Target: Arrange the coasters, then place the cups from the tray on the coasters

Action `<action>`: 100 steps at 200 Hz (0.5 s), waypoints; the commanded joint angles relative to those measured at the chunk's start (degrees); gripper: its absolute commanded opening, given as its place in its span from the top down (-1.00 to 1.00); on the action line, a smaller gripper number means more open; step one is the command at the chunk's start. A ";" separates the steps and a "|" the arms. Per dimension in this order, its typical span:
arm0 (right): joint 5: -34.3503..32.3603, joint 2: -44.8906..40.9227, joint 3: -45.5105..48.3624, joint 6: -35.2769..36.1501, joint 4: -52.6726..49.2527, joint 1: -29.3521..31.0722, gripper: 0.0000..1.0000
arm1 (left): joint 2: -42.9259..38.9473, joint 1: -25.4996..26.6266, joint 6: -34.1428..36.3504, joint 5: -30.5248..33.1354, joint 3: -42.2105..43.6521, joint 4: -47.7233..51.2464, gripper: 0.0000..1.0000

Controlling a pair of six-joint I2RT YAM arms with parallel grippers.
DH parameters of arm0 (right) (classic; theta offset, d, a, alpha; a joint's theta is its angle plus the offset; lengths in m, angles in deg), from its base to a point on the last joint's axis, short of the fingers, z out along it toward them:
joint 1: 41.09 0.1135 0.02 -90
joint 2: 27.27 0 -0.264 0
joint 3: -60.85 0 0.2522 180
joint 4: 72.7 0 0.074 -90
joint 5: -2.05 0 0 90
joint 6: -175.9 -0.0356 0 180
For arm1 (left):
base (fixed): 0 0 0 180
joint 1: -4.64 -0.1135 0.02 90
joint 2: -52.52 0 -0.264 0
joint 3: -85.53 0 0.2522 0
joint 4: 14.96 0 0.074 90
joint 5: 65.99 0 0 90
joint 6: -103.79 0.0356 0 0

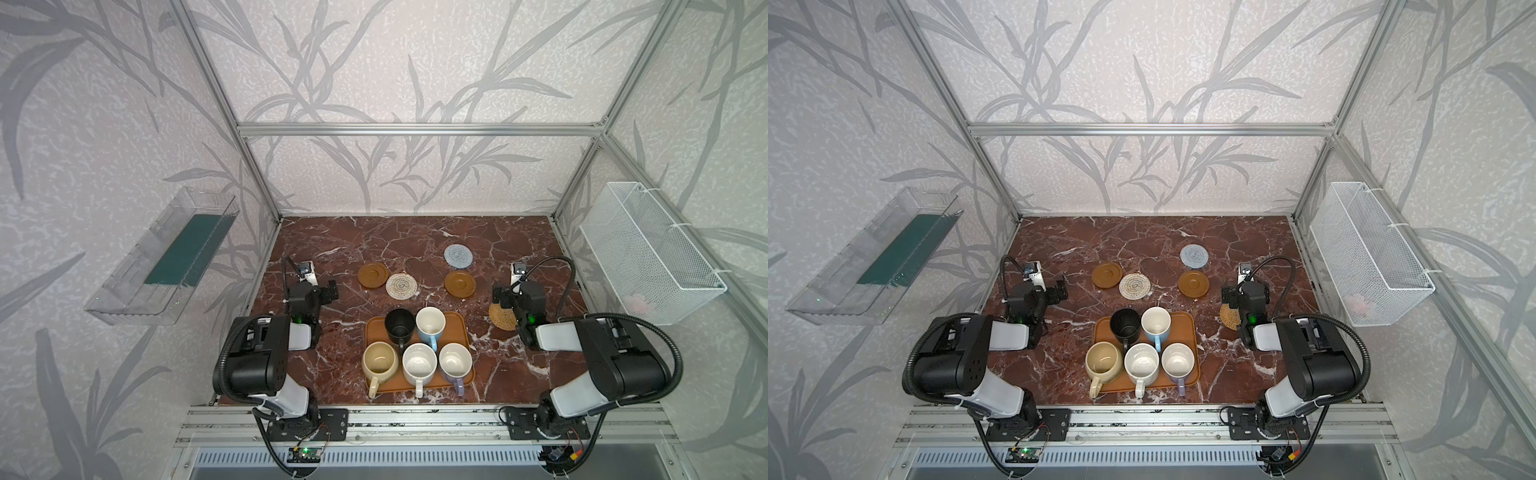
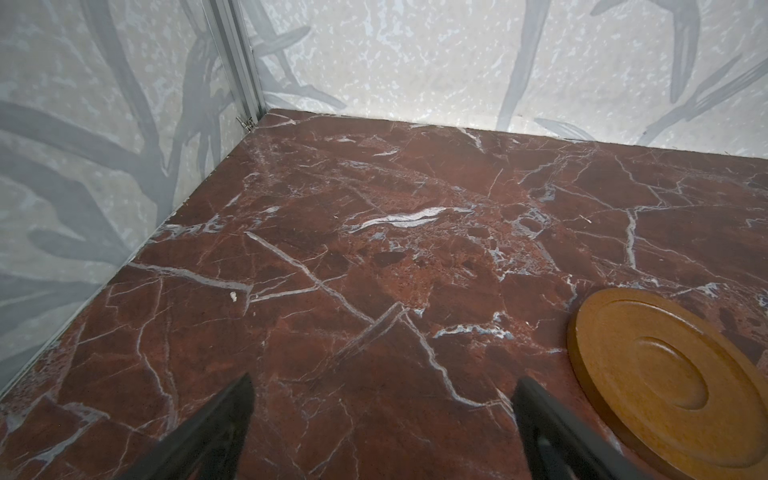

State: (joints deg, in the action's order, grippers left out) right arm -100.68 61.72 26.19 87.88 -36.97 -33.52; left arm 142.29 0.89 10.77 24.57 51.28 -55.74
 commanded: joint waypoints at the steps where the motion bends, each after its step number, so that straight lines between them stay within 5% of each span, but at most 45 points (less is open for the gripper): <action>1: 0.60 -1.54 -1.15 0.37 1.10 0.01 -0.98 | -0.36 0.18 0.15 0.76 1.66 -4.78 -0.99; 43: 0.96 -9.57 -1.40 0.25 -6.40 -0.01 -0.98 | -8.19 0.36 0.24 1.46 2.32 1.24 -0.99; 100: 3.99 -22.75 -8.55 -7.79 -33.91 -0.01 -0.98 | -26.42 0.41 -5.23 -1.09 -3.25 23.21 -0.99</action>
State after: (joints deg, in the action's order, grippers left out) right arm -99.30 44.21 21.99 85.13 -56.57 -33.52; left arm 121.33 0.91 8.80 25.99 52.46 -43.79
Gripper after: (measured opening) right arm 0.990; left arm 0.994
